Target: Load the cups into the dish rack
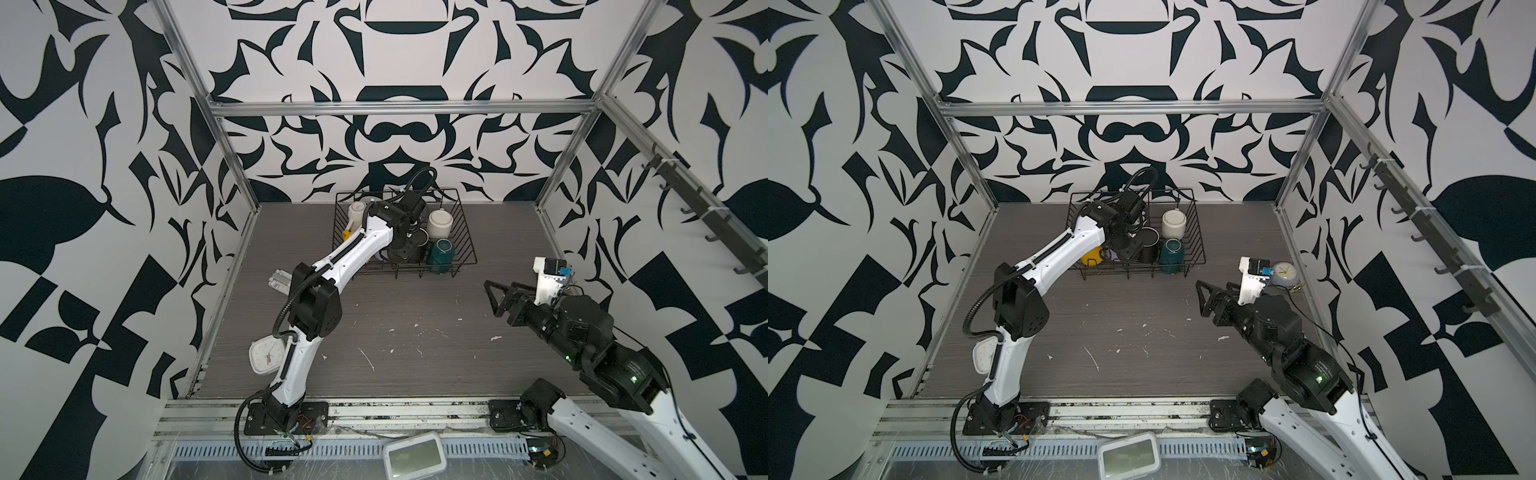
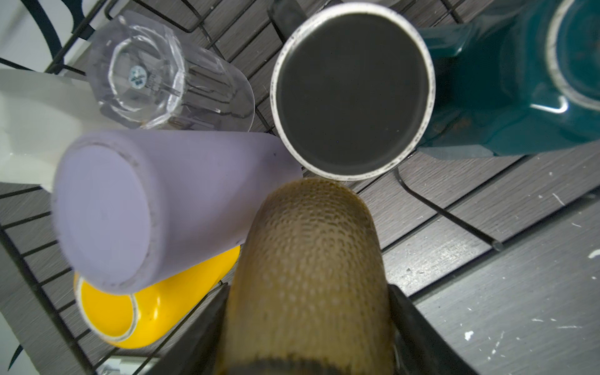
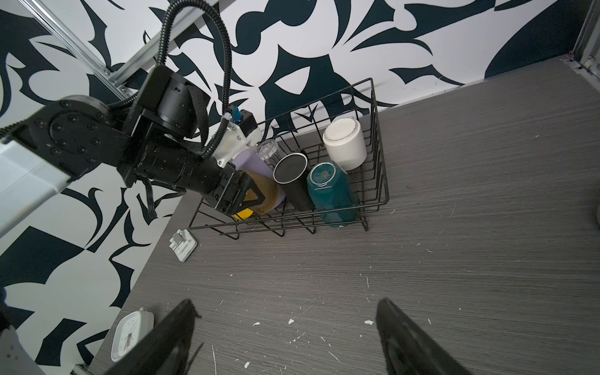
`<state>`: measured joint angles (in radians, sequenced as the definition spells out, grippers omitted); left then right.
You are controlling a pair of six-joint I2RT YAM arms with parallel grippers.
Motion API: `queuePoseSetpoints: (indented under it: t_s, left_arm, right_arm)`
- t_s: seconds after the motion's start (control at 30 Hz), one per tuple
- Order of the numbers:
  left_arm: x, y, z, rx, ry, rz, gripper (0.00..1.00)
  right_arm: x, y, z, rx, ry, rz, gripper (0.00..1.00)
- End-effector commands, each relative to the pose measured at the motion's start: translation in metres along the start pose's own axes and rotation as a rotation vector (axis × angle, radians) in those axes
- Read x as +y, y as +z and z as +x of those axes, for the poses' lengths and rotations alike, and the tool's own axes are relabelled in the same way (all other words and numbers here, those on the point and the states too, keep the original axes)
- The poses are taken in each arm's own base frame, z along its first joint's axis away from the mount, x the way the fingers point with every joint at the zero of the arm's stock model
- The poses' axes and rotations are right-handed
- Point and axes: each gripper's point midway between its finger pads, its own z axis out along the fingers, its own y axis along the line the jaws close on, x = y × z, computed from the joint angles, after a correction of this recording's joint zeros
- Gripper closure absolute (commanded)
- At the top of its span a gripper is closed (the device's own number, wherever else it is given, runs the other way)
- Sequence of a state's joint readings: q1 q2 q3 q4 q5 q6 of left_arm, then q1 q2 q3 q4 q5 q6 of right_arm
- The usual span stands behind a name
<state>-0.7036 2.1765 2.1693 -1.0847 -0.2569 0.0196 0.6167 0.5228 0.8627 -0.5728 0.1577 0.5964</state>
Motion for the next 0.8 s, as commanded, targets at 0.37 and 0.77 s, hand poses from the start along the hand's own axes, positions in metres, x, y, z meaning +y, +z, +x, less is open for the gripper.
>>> queuePoseSetpoints:
  t_s: [0.37,0.77]
  left_arm:
    - [-0.012,0.016,0.002,0.05,0.022,0.042,1.0]
    - [-0.019,0.03,-0.002,0.049,-0.001,0.068,1.0]
  right_arm:
    - [0.001,0.0,-0.007,-0.035,-0.009,-0.002,0.11]
    - [-0.001,-0.001,-0.006,-0.037,-0.003,0.003,0.11]
